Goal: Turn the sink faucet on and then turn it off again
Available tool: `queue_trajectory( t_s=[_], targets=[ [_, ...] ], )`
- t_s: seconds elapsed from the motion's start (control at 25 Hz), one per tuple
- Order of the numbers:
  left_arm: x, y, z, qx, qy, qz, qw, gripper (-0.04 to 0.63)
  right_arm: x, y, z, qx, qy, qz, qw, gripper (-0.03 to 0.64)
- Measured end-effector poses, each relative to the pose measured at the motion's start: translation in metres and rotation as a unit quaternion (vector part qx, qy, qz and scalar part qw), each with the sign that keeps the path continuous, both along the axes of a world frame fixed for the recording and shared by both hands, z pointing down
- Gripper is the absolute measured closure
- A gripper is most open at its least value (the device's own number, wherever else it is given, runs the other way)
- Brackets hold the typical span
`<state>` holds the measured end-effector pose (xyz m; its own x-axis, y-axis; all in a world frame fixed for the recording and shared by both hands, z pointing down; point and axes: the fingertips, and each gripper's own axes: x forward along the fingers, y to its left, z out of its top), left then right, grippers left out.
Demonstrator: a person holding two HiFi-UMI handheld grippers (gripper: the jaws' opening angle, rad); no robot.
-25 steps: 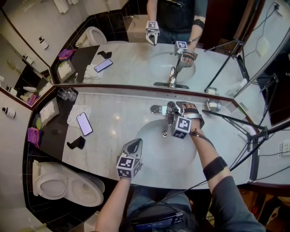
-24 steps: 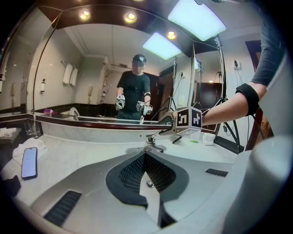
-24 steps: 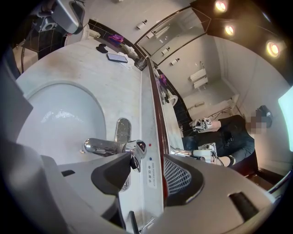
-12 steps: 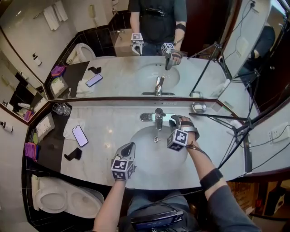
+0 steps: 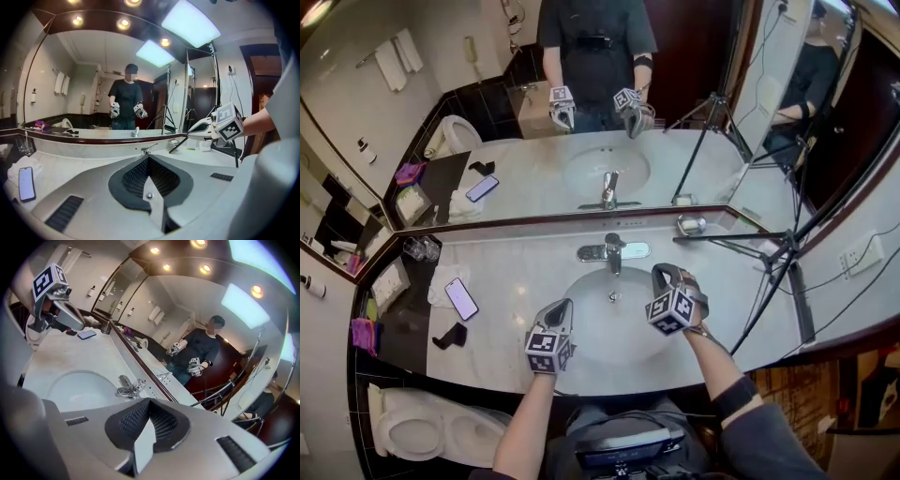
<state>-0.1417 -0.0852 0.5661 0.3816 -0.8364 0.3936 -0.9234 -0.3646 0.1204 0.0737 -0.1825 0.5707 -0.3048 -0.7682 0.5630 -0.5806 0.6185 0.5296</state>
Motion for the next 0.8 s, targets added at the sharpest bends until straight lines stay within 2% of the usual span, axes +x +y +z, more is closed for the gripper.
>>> queue_trajectory(
  t_s=[0.16,0.36,0.6,0.8],
  targets=[
    [0.004,0.0,-0.004,0.001,-0.002,0.004,1.0,0.607,0.022,0.014,0.006,-0.032,-0.079,0.052,0.995,0.6],
    [0.001,0.004,-0.004,0.0,-0.005,0.0,1.0,0.607,0.048,0.033,0.01,-0.068,-0.185,0.11,0.974,0.6],
    [-0.001,0.008,-0.005,0.001,-0.001,-0.005,1.0,0.607,0.07,0.055,0.022,-0.091,-0.241,0.148,0.955,0.6],
    [0.001,0.012,-0.005,0.0,-0.008,0.002,1.0,0.609,0.078,0.065,0.038,-0.099,-0.247,0.147,0.953,0.6]
  ],
)
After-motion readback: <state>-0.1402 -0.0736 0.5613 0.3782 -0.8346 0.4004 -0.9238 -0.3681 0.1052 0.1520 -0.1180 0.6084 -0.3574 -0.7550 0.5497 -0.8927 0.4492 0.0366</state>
